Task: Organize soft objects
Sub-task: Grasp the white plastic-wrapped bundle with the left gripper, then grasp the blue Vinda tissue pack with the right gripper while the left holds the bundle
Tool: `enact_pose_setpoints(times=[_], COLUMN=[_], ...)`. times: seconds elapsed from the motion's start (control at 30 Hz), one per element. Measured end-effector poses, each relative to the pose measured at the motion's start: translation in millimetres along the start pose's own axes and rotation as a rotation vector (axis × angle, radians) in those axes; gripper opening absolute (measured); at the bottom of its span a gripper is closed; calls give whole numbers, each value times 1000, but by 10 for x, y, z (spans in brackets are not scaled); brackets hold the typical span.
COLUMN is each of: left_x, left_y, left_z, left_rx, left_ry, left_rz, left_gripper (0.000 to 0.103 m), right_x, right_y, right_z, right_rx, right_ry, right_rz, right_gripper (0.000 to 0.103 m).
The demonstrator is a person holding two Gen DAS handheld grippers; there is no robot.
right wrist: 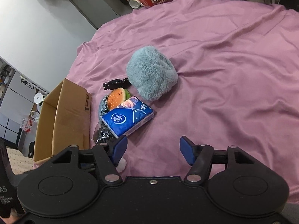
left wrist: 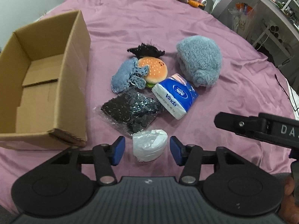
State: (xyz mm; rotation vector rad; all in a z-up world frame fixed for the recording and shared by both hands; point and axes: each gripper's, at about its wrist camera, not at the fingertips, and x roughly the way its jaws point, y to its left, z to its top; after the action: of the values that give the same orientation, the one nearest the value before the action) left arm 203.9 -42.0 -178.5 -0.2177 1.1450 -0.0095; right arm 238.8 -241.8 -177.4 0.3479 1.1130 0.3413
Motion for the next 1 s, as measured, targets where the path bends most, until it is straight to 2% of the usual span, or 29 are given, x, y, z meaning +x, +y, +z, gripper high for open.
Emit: enact_pose_setpoints(times=[0.07,0.1,0.4,0.53,0.67,0.7,0.77,0.8,1.0], left_x=[65,96,221,285,324,326,310,295,121], left_y=[6,11,33,44,58,64,73,76,125], left_z=[18,21,71,101,137,146,157,159,129], left_rx=[-4,-4,-16,-28,-39,-42,-47,-49,-34], left_ry=[16,26,44,63,82,85,88,88,40], left_rz=[-5,-8,-18,-30,-41,-42,-45,-44,-34], left_gripper=[46,40,39,38,38,38,38,37,37], right_x=[51,86,415,532,686,715,748,758,563], right_y=[30,47,103,107,102,103,118,127,161], right_z=[31,47,121,174,251,272,297,300,234], right_rx=[-6,-11,38,88,156,175,181,181,137], right_ry=[4,8,97,124,146,144,135,136,79], right_rz=[9,14,62,86,111,116,124,114,96], right_gripper=[62,62,64,70,71,69,47,43,32])
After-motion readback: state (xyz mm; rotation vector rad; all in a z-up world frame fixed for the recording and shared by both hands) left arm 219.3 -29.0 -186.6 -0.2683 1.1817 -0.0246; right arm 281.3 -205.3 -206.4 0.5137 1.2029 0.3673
